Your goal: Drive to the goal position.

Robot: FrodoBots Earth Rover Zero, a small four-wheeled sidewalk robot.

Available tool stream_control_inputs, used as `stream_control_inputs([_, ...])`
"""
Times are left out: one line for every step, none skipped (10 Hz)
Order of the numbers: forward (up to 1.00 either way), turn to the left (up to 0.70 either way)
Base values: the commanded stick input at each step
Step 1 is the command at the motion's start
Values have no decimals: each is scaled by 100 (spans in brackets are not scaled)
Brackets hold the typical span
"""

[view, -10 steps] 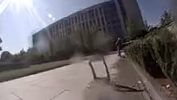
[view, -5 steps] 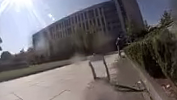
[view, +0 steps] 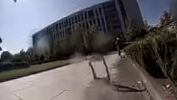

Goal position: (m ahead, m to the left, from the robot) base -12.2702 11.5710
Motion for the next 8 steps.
stream_control_inputs([5, 0])
stream_control_inputs([5, 0])
stream_control_inputs([5, 0])
stream_control_inputs([5, 0])
stream_control_inputs([5, 0])
stream_control_inputs([5, 0])
stream_control_inputs([5, 0])
stream_control_inputs([5, 0])
